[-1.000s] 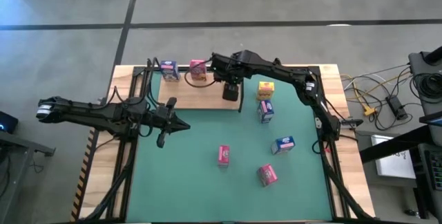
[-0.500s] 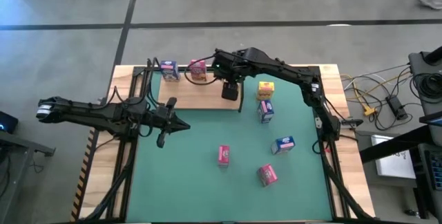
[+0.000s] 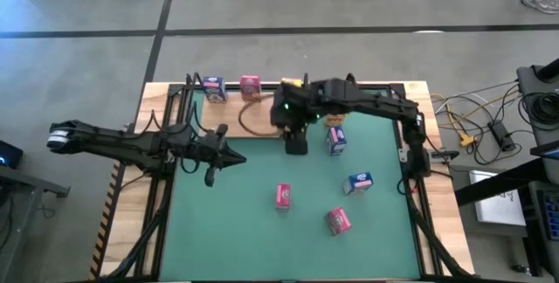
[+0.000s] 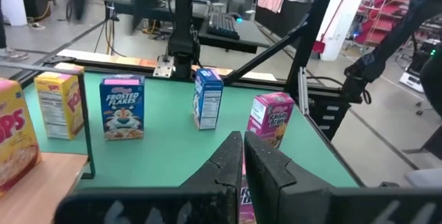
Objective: Stack cereal on shelf
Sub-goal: Put the bottom yellow cereal box on the shelf
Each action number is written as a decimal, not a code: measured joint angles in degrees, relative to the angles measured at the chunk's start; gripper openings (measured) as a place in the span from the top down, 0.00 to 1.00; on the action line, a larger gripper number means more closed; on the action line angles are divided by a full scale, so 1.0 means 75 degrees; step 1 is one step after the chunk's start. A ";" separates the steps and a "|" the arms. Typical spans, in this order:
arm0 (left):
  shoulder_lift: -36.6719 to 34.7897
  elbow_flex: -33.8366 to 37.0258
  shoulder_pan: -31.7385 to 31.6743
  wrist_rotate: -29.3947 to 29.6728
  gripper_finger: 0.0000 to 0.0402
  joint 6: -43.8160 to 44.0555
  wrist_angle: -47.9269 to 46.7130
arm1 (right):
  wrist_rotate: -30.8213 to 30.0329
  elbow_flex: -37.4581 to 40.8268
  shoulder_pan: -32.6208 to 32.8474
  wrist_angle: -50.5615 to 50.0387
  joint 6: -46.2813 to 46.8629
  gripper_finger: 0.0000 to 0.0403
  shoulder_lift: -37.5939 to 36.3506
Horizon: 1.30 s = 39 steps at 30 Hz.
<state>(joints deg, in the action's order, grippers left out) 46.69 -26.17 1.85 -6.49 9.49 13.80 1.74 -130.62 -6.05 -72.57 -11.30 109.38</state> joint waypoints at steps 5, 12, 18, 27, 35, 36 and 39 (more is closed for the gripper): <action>0.0334 -0.0029 0.0000 0.0001 1.00 0.0167 0.0297 | 0.0055 0.1378 0.0659 0.1186 -0.0174 0.64 -0.0572; 0.0753 -0.0047 0.0000 0.0003 1.00 0.0233 0.0593 | 0.0049 0.4465 0.1423 0.3511 0.0337 0.69 -0.1955; 0.1197 -0.0050 -0.0001 0.0004 1.00 0.0107 0.1280 | 0.0034 0.7315 0.2045 0.6950 0.0387 0.71 -0.3138; 0.2050 -0.0050 0.0000 0.0219 1.00 0.0121 0.2295 | 0.0014 1.0329 0.2355 1.0740 -0.0261 0.72 -0.4399; 0.2680 -0.0047 -0.0068 0.2964 1.00 -0.0147 0.2691 | -0.0266 1.1368 0.2108 1.1740 -0.0388 0.78 -0.5836; 0.2784 -0.0072 -0.0121 0.3311 1.00 -0.0176 0.2740 | -0.0258 1.1542 0.2111 1.1945 -0.0384 0.79 -0.5964; 0.3011 -0.0248 -0.0380 0.3741 1.00 -0.0198 0.2538 | -0.0232 1.1979 0.2123 1.2614 -0.0550 0.82 -0.6167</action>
<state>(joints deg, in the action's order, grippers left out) 69.28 -28.04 -1.01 21.57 8.00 32.84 0.00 -40.78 9.87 22.04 -15.43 63.13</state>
